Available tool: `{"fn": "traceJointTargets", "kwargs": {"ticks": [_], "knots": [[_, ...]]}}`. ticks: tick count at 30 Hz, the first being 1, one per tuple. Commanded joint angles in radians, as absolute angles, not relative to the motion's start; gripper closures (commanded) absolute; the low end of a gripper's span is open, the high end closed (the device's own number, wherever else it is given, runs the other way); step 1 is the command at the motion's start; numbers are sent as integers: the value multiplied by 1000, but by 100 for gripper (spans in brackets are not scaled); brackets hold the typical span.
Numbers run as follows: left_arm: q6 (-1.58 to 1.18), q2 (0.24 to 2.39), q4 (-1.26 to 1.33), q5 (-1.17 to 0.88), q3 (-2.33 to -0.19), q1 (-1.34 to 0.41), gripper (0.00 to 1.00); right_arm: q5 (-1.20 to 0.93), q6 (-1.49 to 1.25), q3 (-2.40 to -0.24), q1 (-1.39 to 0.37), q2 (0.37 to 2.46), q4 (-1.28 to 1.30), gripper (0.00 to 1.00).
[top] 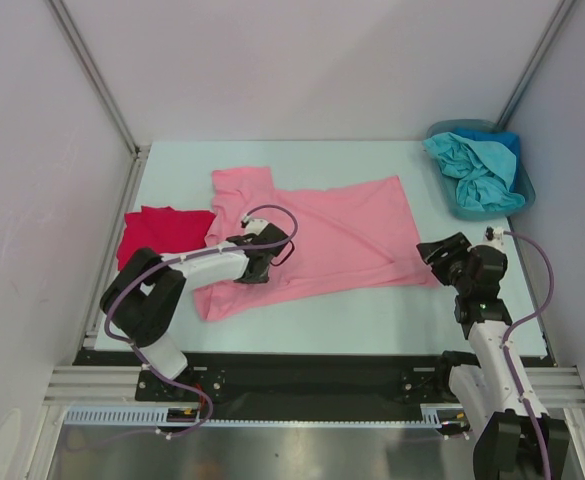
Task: Fold and stack the t-shirts
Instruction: Flatten the tshirt out
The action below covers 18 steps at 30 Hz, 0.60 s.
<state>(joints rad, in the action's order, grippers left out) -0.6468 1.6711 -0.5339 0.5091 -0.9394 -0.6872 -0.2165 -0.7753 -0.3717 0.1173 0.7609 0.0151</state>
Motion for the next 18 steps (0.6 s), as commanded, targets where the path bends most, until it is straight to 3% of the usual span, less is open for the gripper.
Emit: {"fn": "traceJointTargets", "kwargs": {"ticks": [1,12,15,18], "knots": [[-661,1686,-583,555,-931,-670,57,-236,-756,-380,126,746,25,43],[-667,1644,-554,538,-888,-620,60,-242,-759,-379,130,746,25,44],[-669,1641,-538,526,-873,-614,70,-242,-756,-379,132,741,29,44],[-673,1644,-525,509,-858,-611,86,-245,-758,-376,135,741,29,43]]}}
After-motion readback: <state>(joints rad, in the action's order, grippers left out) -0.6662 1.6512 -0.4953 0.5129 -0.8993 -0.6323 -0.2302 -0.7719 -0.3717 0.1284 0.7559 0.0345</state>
